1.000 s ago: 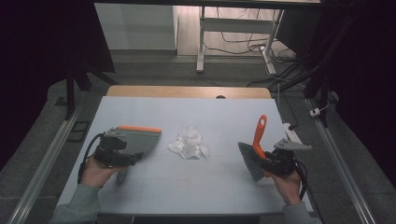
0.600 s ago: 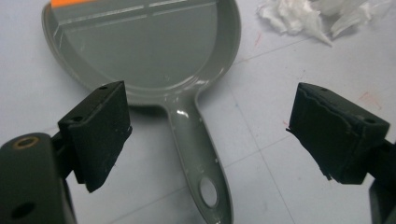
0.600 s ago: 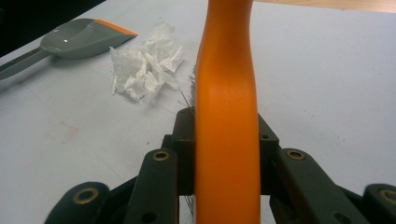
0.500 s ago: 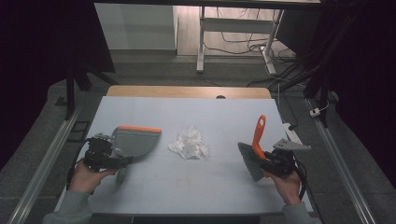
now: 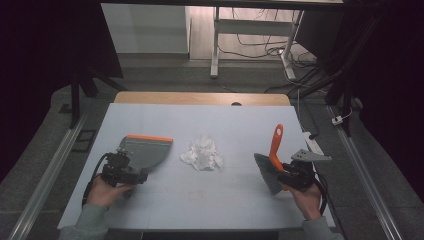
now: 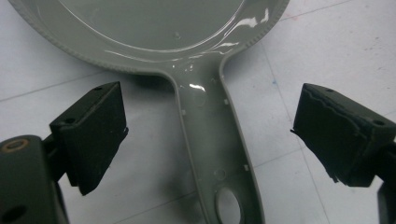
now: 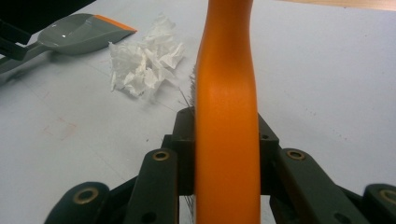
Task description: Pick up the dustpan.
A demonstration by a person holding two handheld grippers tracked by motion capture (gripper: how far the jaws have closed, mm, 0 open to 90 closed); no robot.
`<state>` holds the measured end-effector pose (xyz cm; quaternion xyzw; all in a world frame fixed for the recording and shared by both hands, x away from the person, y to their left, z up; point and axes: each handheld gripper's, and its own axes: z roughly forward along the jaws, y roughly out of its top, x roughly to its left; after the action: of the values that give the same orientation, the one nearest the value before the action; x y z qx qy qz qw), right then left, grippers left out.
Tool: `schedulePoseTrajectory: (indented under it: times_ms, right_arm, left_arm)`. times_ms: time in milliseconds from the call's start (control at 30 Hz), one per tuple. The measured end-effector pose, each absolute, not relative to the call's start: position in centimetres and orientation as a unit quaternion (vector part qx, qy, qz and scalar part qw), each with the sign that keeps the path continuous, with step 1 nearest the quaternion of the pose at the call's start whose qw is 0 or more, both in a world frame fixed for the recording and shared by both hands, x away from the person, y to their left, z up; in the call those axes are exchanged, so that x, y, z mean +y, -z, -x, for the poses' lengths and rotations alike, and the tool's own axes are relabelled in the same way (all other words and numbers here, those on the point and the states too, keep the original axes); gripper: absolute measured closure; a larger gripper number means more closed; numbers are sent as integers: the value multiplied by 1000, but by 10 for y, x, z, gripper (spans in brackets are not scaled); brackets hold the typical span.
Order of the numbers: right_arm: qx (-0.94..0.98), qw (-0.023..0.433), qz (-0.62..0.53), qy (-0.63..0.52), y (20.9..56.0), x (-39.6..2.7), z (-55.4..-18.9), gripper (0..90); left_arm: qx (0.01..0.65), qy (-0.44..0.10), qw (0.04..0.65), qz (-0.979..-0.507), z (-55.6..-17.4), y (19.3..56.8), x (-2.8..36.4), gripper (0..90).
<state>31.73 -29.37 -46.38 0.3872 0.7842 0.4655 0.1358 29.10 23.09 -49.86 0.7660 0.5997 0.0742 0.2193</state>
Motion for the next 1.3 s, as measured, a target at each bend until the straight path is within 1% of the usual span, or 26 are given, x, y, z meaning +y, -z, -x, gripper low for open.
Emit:
schedulePoseTrajectory:
  times_ms: [133, 333, 433, 567, 700, 733, 800, 1067, 1133, 1167, 1300]
  right_arm:
    - [785, 136, -387, -465, 464, -294, -317, 703]
    - [785, 136, -388, -463, 465, -294, -318, 703]
    - [786, 136, -388, -462, 465, -293, -317, 703]
    - [787, 137, -387, -460, 465, -293, -317, 703]
    - [786, 138, -388, -461, 465, -293, -318, 703]
    - [787, 139, -389, -459, 465, -293, -317, 703]
    - [786, 140, -389, -459, 465, -293, -317, 703]
    - [786, 139, -389, -459, 465, -293, -318, 703]
    - [787, 139, -389, -459, 465, -293, -318, 703]
    - [787, 140, -389, -458, 465, -293, -317, 703]
    - [787, 141, -389, -458, 465, -293, -317, 703]
  left_arm:
    - [608, -63, 225, -759, -294, 508, 231, 113]
    - [616, -64, 231, -750, -296, 512, 233, 135]
    - [622, -61, 238, -744, -297, 515, 235, 160]
    - [627, -58, 243, -738, -298, 518, 235, 216]
    - [631, -55, 245, -734, -299, 521, 235, 293]
    - [632, -55, 244, -734, -299, 522, 235, 293]
    - [636, -55, 249, -729, -300, 522, 235, 363]
    - [643, -41, 279, -712, -300, 521, 243, 530]
    - [643, -39, 284, -710, -300, 521, 244, 547]
    - [644, -39, 284, -710, -299, 521, 244, 587]
    - [647, -34, 286, -706, -299, 521, 246, 607]
